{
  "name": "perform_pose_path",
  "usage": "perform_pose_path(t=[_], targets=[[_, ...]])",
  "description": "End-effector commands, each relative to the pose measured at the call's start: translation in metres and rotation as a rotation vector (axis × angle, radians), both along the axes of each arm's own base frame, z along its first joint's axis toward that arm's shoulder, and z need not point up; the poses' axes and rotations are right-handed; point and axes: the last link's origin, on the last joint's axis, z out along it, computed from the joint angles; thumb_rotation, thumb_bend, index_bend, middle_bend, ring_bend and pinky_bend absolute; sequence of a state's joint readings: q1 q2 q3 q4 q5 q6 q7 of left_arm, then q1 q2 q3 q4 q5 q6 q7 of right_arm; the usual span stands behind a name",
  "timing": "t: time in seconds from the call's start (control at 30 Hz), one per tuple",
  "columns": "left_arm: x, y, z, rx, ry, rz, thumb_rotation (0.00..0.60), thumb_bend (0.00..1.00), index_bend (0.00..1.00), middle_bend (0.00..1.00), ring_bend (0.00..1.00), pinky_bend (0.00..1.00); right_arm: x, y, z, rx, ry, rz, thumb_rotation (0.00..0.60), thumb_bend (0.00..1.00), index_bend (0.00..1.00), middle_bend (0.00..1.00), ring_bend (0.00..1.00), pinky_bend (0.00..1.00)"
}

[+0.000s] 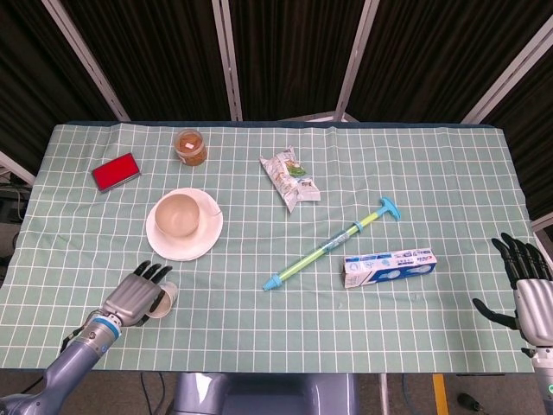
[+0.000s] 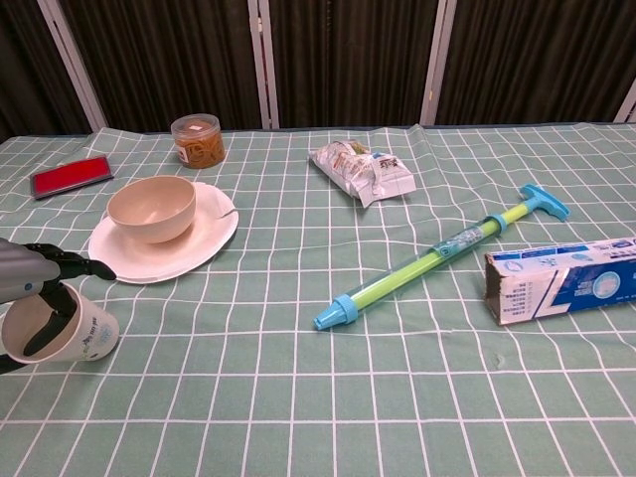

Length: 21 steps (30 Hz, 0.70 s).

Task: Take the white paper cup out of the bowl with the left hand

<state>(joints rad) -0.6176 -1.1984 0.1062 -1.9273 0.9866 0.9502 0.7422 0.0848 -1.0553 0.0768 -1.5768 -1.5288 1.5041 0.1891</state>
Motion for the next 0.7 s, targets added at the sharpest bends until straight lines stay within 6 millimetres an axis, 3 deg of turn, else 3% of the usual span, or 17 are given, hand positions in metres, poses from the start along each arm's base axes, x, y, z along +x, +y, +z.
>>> perform_pose_path(t=[0.03, 0.17, 0.27, 0.57, 0.7], targets=[[0.0, -0.001, 0.001, 0.008, 0.0, -0.005, 0.6, 0.44, 0.26, 0.0, 0.0, 0.0, 0.0, 0.0, -0.001, 0.002, 0.001, 0.0, 0.6, 0.09, 0.01, 0.0, 0.0, 0.0], [0.0, 0.0, 0.006, 0.02, -0.008, -0.002, 0.6, 0.38, 0.12, 0.0, 0.0, 0.0, 0.0, 0.0, -0.002, 0.003, 0.004, 0.001, 0.6, 0.09, 0.01, 0.0, 0.0, 0.0], [0.0, 0.001, 0.009, 0.028, -0.019, 0.0, 0.6, 0.35, 0.08, 0.0, 0.0, 0.0, 0.0, 0.0, -0.002, 0.004, 0.006, 0.0, 0.6, 0.09, 0.01, 0.0, 0.0, 0.0], [0.002, -0.002, 0.016, 0.052, -0.057, -0.006, 0.6, 0.33, 0.05, 0.0, 0.0, 0.0, 0.0, 0.0, -0.002, 0.003, 0.007, 0.001, 0.6, 0.09, 0.01, 0.0, 0.0, 0.0], [0.012, -0.009, 0.042, 0.176, -0.161, -0.043, 0.6, 0.33, 0.04, 0.0, 0.0, 0.0, 0.0, 0.0, -0.002, 0.005, 0.008, 0.0, 0.6, 0.09, 0.01, 0.0, 0.0, 0.0]])
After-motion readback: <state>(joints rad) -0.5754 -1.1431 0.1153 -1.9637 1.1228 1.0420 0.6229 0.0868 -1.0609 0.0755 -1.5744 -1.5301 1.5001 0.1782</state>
